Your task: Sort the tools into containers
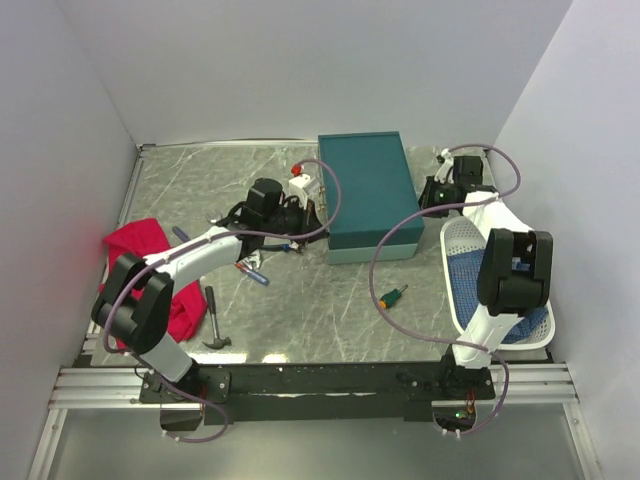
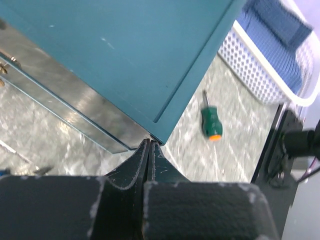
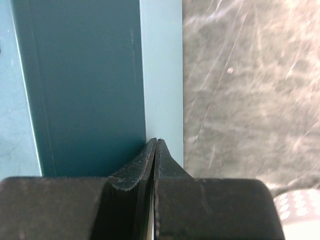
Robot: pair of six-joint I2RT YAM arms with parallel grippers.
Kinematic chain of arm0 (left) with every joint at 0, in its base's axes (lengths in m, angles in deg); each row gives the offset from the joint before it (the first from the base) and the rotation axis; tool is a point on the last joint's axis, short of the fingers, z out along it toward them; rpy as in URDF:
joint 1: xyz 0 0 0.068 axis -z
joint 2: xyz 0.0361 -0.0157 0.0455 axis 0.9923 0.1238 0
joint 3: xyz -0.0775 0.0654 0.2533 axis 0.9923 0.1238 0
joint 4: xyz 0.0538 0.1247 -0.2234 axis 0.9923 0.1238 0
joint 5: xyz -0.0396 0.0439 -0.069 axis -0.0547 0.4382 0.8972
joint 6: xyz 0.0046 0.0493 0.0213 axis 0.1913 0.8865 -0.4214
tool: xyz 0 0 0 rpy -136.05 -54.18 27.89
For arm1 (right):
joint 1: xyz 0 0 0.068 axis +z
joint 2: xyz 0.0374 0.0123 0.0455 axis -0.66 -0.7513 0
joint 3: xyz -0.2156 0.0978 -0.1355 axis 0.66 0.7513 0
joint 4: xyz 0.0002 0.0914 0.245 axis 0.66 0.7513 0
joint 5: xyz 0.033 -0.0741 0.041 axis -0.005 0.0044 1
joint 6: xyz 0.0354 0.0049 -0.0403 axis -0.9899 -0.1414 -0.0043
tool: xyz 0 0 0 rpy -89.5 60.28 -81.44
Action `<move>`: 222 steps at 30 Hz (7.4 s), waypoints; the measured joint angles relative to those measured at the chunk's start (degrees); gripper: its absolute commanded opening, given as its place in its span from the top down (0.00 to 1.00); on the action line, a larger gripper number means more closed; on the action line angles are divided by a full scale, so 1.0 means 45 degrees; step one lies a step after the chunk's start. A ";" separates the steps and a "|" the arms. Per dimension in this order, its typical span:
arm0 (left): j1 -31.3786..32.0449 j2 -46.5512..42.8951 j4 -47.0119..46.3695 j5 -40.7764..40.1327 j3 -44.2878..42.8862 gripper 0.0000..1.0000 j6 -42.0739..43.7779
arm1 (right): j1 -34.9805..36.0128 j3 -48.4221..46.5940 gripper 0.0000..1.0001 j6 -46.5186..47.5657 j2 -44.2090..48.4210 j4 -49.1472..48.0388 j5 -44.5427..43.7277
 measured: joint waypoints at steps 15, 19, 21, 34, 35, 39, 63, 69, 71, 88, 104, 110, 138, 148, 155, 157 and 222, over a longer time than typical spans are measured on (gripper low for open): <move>-0.1064 -0.2914 0.4483 0.0782 0.0597 0.27 0.2356 | 0.0461 -0.0665 0.48 0.0010 0.2239 0.1530 -0.1185; -0.3118 -0.3560 0.4371 0.1282 0.1103 0.23 0.2210 | 0.0554 -0.1758 0.41 0.0277 0.2380 0.1758 -0.1681; -0.4022 -0.3050 0.3798 0.1671 0.1049 0.24 0.1685 | 0.0607 -0.2137 0.36 0.0423 0.2424 0.1792 -0.1783; -0.5591 0.5090 -0.5824 0.6057 -0.1243 0.31 -0.9088 | 0.3011 -0.3308 0.34 0.1870 0.2210 0.1967 -0.0204; -0.5571 0.5498 -0.6392 0.6203 -0.1355 0.32 -0.9729 | 0.3133 -0.3293 0.34 0.2040 0.2147 0.2045 -0.0092; -0.5391 0.6781 -0.7373 0.6416 -0.2516 0.35 -1.1021 | 0.3206 -0.3021 0.34 0.2433 0.2064 0.2220 -0.0029; -0.4085 0.8884 -0.8548 0.6917 -0.4935 0.81 -1.2526 | 0.3303 -0.2361 0.34 0.3147 0.1651 0.2516 -0.0083; -0.4235 0.8495 -0.8646 0.6591 -0.4289 0.93 -1.2531 | 0.3366 -0.2132 0.34 0.3385 0.1651 0.2487 -0.0311; -0.4386 0.8165 -0.8257 0.6649 -0.3959 0.94 -1.2245 | 0.3366 -0.2123 0.34 0.3473 0.1651 0.2453 -0.0369; -0.6207 0.6057 -0.3390 0.7310 -0.2948 0.97 -0.8539 | 0.3429 -0.1773 0.34 0.4027 0.1593 0.1569 -0.0714; -0.7057 0.5066 0.3774 0.5906 -0.4420 0.25 -0.1370 | 0.3424 -0.1341 0.34 0.4187 0.1617 0.0612 -0.0729; -0.8655 0.3648 0.6567 0.5620 -0.4061 0.24 0.2361 | 0.3434 -0.0913 0.33 0.4376 0.1831 0.0165 -0.0714; -0.6839 0.3517 1.0078 0.5173 -0.3463 0.33 1.9254 | 0.3463 0.0452 0.32 0.5761 0.3089 -0.0005 -0.1637; -0.6397 0.4639 1.0273 0.5158 -0.3857 0.41 2.0798 | 0.3487 0.0355 0.31 0.5761 0.3089 0.0214 -0.1846; -0.6086 0.5017 1.0734 0.5153 -0.3876 0.47 2.1323 | 0.3546 0.0340 0.31 0.5761 0.3104 0.0272 -0.2030; -0.5965 0.5090 1.0783 0.5144 -0.3881 0.49 2.1396 | 0.3580 0.0296 0.31 0.5770 0.3104 0.0325 -0.2098; -0.6076 0.2642 -0.6173 0.6067 -0.4075 0.99 -1.0326 | 0.3614 0.0763 0.30 0.6086 0.3599 0.0233 -0.2404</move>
